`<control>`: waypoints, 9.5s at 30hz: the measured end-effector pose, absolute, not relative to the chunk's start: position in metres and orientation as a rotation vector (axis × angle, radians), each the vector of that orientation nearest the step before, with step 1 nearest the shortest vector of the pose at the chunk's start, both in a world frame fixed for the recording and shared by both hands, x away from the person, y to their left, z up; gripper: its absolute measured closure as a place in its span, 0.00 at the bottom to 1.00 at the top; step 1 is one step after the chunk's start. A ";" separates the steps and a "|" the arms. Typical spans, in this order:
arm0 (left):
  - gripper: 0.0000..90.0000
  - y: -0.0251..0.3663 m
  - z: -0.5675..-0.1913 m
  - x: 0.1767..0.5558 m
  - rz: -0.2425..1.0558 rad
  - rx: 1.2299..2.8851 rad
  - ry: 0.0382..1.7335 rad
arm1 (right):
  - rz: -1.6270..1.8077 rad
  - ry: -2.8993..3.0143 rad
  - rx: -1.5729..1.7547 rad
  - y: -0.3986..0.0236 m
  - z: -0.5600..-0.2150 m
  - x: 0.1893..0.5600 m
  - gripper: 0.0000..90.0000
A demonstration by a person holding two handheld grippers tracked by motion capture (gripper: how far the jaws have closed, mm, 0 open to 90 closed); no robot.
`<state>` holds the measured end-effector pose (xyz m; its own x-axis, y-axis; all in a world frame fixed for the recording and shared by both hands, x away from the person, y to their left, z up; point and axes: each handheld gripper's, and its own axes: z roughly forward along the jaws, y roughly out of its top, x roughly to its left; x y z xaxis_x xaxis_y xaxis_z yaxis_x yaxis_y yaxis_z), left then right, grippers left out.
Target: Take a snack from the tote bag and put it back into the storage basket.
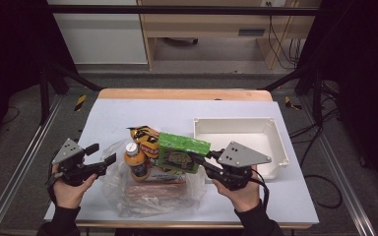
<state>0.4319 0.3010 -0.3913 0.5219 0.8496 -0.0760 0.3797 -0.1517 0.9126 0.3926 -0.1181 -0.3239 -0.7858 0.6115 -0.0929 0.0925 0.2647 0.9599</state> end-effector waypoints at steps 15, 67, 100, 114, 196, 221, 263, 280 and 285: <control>0.25 0.298 -0.397 0.435 0.571 1.763 1.043 | 1.505 2.020 0.772 -0.178 -0.333 0.391 0.86; 0.26 0.297 -0.405 0.437 0.573 1.783 1.030 | 1.184 2.054 1.075 -0.179 -0.400 0.533 0.84; 0.26 0.297 -0.407 0.438 0.571 1.791 1.035 | 1.139 1.888 1.247 -0.189 -0.419 0.544 0.50; 0.26 0.299 -0.408 0.439 0.564 1.786 1.041 | 1.131 1.890 1.287 -0.187 -0.432 0.551 0.91; 0.45 0.309 -0.406 0.425 0.558 1.768 1.051 | 1.578 2.074 0.871 -0.098 -0.372 0.419 0.36; 0.86 0.302 -0.419 0.417 0.532 1.792 1.046 | 1.548 2.133 0.903 -0.047 -0.387 0.446 0.55; 0.92 0.298 -0.423 0.418 0.543 1.811 1.040 | 1.644 2.017 0.884 -0.061 -0.352 0.448 0.99; 0.93 0.298 -0.423 0.418 0.544 1.815 1.041 | 1.690 1.906 0.858 -0.069 -0.321 0.447 0.99; 0.93 0.299 -0.423 0.419 0.544 1.813 1.041 | 1.693 1.884 0.842 -0.073 -0.310 0.445 0.99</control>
<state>0.4185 0.2987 -0.4231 0.5397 0.8388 -0.0717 0.4201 -0.1945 0.8864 0.4451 -0.0734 -0.3102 -0.7026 0.7092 0.0577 0.1328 0.0511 0.9898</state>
